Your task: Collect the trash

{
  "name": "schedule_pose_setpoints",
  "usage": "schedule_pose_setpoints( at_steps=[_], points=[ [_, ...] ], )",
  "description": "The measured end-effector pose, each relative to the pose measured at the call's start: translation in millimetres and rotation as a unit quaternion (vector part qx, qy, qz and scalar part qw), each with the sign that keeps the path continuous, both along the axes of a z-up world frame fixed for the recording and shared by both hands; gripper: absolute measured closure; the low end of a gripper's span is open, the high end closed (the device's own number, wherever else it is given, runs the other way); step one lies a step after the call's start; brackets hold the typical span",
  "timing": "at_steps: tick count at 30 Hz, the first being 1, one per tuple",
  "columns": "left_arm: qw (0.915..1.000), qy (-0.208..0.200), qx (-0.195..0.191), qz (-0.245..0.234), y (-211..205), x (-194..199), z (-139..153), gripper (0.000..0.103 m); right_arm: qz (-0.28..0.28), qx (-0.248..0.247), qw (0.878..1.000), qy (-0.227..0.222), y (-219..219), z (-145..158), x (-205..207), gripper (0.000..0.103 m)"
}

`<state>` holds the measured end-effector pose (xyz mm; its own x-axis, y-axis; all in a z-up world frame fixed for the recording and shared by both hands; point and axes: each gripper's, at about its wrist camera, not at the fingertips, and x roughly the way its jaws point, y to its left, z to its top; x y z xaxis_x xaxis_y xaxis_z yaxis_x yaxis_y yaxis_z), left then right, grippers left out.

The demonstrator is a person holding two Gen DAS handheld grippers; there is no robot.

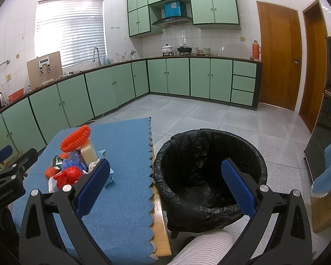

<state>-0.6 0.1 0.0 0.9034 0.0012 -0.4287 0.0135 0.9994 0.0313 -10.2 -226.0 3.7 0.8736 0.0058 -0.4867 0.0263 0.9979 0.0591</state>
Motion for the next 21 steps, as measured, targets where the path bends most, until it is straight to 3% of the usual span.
schedule_pose_setpoints(
  at_steps=[5, 14, 21],
  points=[
    [1.0, -0.001, -0.007, 0.0, 11.9, 4.9, -0.5, 0.006, 0.005, -0.002, 1.0, 0.002, 10.6, -9.1, 6.6, 0.005],
    [0.9937, 0.025, 0.006, 0.109, 98.1, 38.5, -32.7, 0.006, 0.051, -0.006, 0.998, 0.031, 48.9, -36.6, 37.5, 0.005],
    [0.9864, 0.065, 0.02, 0.15, 135.0, 55.6, -65.0, 0.006, 0.108, 0.0, 0.992, 0.062, 96.5, -75.8, 75.7, 0.005]
  ],
)
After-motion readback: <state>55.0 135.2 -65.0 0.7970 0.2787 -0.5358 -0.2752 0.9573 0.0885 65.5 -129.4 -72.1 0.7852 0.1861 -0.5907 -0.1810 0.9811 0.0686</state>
